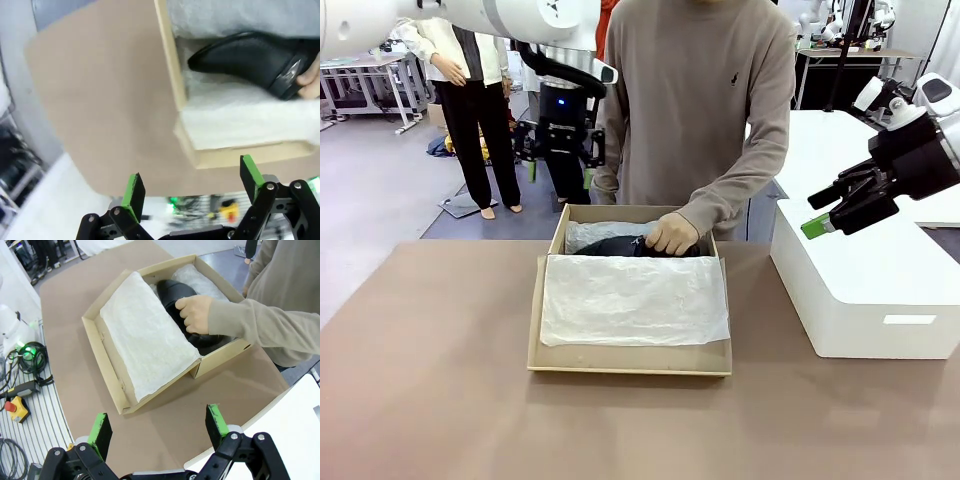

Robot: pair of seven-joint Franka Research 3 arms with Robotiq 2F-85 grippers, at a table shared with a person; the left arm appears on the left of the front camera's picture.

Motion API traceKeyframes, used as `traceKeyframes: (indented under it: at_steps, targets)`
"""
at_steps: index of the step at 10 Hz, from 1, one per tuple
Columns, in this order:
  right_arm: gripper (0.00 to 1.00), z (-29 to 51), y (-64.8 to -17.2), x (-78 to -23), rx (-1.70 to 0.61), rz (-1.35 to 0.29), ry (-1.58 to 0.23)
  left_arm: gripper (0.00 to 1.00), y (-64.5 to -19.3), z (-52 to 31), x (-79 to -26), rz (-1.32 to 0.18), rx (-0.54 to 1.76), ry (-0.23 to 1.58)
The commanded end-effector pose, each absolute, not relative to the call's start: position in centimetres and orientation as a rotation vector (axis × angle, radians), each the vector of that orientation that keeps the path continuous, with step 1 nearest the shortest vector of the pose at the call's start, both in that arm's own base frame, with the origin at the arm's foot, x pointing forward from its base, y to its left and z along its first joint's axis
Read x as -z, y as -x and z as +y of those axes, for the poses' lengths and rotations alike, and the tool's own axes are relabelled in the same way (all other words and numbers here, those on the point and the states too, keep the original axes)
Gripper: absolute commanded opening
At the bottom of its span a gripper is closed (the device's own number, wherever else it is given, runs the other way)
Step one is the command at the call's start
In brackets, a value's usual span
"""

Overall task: Pack the shoes into the box.
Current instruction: Close the Shoes Box.

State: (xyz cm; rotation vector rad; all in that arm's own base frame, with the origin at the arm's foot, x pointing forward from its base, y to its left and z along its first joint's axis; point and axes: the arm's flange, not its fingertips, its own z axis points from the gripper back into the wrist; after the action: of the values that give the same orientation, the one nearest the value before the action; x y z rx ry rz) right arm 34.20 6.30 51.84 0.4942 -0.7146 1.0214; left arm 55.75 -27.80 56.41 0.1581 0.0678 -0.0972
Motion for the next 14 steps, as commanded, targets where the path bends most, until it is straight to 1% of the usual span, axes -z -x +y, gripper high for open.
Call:
traceKeyframes:
  at_steps: [1, 3, 7, 8, 9, 10, 11, 14]
  targets:
    - [1.00, 6.4, -34.6, -51.6, -1.039, -0.746, -0.519, 1.00, -55.9, -23.4, -57.6, 0.070, 0.346, -0.178]
    - [1.00, 6.4, -34.6, -51.6, -1.039, -0.746, -0.519, 1.00, -56.6, -19.3, -58.3, 0.076, 0.649, -0.124]
    - [1.00, 6.4, -34.6, -51.6, -1.039, -0.746, -0.519, 1.00, -58.1, -14.2, -57.8, 0.068, 1.064, -0.041]
    - [1.00, 6.4, -34.6, -51.6, -1.039, -0.746, -0.519, 1.00, -58.3, -13.6, -57.6, 0.070, 1.186, -0.070]
    - [1.00, 6.4, -34.6, -51.6, -1.039, -0.746, -0.519, 1.00, -58.4, -13.5, -57.3, 0.073, 1.249, -0.071]
    - [1.00, 6.4, -34.6, -51.6, -1.039, -0.746, -0.519, 1.00, -58.8, -13.9, -57.3, 0.070, 1.140, -0.040]
    - [1.00, 6.4, -34.6, -51.6, -1.039, -0.746, -0.519, 1.00, -59.3, -14.3, -57.9, 0.078, 1.172, -0.062]
    - [1.00, 6.4, -34.6, -51.6, -1.039, -0.746, -0.519, 1.00, -59.3, -14.3, -57.9, 0.078, 1.172, -0.062]
